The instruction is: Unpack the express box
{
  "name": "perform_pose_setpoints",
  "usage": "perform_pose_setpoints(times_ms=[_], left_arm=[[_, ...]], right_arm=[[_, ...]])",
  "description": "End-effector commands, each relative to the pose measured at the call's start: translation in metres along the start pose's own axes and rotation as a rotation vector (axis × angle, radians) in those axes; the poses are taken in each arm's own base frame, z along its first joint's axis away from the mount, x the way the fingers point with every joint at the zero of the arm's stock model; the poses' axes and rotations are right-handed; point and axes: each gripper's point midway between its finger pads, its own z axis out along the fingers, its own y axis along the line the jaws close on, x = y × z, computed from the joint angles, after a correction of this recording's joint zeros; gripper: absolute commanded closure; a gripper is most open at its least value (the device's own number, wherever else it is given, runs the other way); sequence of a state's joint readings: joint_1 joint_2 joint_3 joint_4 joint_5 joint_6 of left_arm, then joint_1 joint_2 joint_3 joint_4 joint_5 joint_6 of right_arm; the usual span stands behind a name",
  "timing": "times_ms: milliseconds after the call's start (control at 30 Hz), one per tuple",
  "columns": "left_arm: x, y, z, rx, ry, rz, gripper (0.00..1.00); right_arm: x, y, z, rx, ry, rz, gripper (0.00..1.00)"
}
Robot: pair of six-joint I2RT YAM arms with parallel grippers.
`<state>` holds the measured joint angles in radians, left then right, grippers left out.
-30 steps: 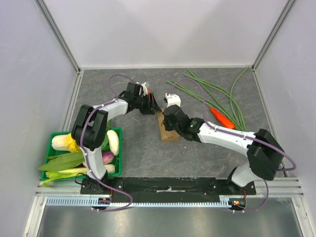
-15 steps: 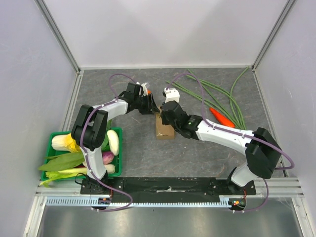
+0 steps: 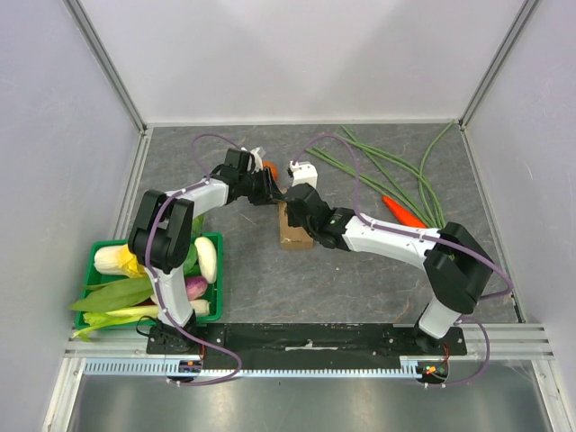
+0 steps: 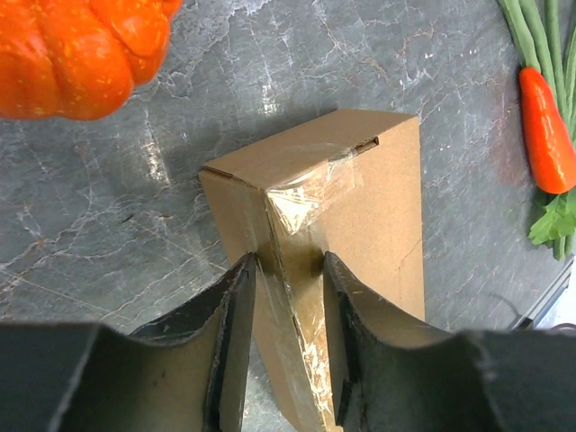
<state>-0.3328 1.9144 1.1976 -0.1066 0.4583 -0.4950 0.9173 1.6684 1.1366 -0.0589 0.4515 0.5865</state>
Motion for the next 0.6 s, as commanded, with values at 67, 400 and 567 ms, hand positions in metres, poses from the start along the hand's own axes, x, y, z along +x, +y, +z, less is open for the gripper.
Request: perform_pose_setpoints(times_ms=[67, 400, 567], left_arm=[[0.002, 0.004, 0.002, -0.021, -0.004, -0.086, 0.62], [0.045, 0.027, 0.000, -0.169, 0.112, -0.404, 0.76], [0.057, 0.031, -0.007, -0.201, 0.115, -0.494, 0.77]], right_arm=[[-0.040, 0.013, 0.002, -0.007, -0.120, 0.086, 1.00], [-0.041, 0.016, 0.004, -0.015, -0.131, 0.096, 1.00], [-0.038, 0.013, 0.005, -0.005, -0.128, 0.091, 1.00]])
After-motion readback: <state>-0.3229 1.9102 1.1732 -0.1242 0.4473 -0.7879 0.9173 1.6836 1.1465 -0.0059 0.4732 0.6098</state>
